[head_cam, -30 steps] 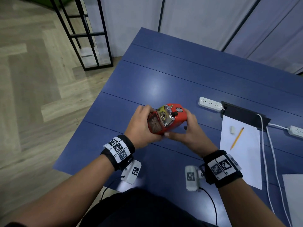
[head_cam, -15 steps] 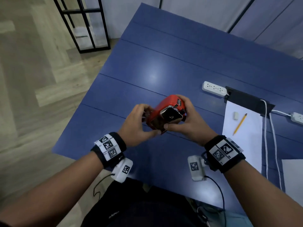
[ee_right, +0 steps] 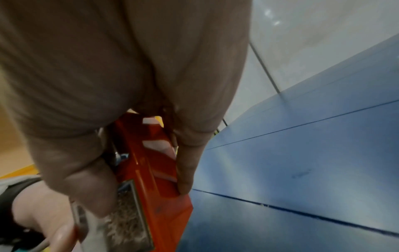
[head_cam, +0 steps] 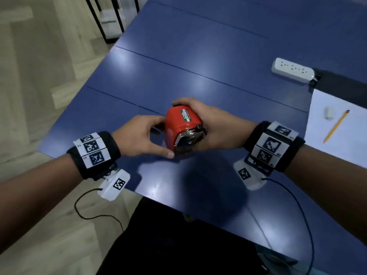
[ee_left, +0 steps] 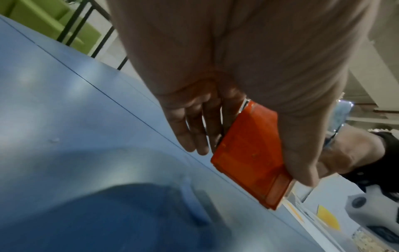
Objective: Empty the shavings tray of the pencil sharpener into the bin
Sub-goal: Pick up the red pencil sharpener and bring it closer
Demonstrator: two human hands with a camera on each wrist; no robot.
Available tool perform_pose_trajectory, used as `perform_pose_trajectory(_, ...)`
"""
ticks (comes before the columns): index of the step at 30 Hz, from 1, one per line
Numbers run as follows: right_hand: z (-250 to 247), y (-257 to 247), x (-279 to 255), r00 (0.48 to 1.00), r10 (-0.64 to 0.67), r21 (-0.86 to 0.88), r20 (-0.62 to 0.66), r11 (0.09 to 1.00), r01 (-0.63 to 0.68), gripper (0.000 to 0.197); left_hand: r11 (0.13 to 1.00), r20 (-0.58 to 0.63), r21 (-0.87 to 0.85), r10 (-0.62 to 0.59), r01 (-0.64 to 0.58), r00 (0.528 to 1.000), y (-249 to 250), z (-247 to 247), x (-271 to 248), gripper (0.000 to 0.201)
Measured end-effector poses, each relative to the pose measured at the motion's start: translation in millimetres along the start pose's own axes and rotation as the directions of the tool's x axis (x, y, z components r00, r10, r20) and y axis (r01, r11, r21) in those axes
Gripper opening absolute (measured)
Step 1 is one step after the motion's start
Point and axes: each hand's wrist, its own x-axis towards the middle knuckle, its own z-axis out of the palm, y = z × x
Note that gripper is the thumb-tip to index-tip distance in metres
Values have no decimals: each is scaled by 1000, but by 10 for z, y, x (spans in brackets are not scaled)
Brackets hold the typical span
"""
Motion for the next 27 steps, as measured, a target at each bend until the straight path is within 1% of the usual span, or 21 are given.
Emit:
perform_pose_trajectory(3, 177, 148, 62, 998, -55, -110, 30, 992, 58, 109, 995, -28, 95, -24, 27, 999, -93, 190, -42, 74)
perform_pose_trajectory(6, 292, 221, 46, 995, -82, -124, 56, 988, 88, 109, 988, -54, 147, -32, 39, 998, -150, 347, -92, 76)
perform_pose_trajectory(9, 362, 249, 43, 991, -119, -168, 57, 978, 127, 109, 978, -85, 204, -17, 34, 996, -170, 427, -132, 80)
perform_pose_trajectory(12, 409, 251, -13, 992, -124, -223, 33, 966, 129, 111, 975, -114, 221, 2, 23, 993, -182, 485, -184, 72)
perform_pose_trajectory(14, 443, 242, -79, 997, -79, -270, -19, 960, 71, 117, 975, -159, 223, 29, 7, 987, -223, 535, -206, 69)
perform_pose_trajectory(16, 507, 251, -160, 994, -3, -269, -112, 963, -27, 121, 979, -204, 202, 35, 7, 978, -264, 602, -230, 71)
perform_pose_trajectory(17, 537, 259, -210, 984, 41, -250, -174, 965, -84, 122, 982, -226, 190, 30, 13, 974, -276, 616, -230, 74)
perform_pose_trajectory(19, 605, 290, -341, 945, 133, -232, -298, 950, -207, 113, 987, -257, 155, 3, 38, 967, -310, 623, -219, 78)
perform_pose_trajectory(21, 699, 321, -484, 900, 207, -234, -383, 921, -312, 94, 993, -265, 109, -19, 49, 964, -336, 623, -209, 79)
perform_pose_trajectory(23, 842, 323, -606, 874, 259, -177, -411, 918, -355, 83, 995, -270, 82, -28, 52, 962, -327, 628, -204, 75)
perform_pose_trajectory(26, 1070, 291, -680, 855, 296, -62, -427, 933, -354, 79, 992, -291, 102, -39, 72, 956, -301, 645, -198, 61)
perform_pose_trajectory(27, 1130, 285, -679, 848, 293, -34, -442, 939, -343, 77, 990, -304, 114, -43, 81, 952, -292, 655, -195, 62)
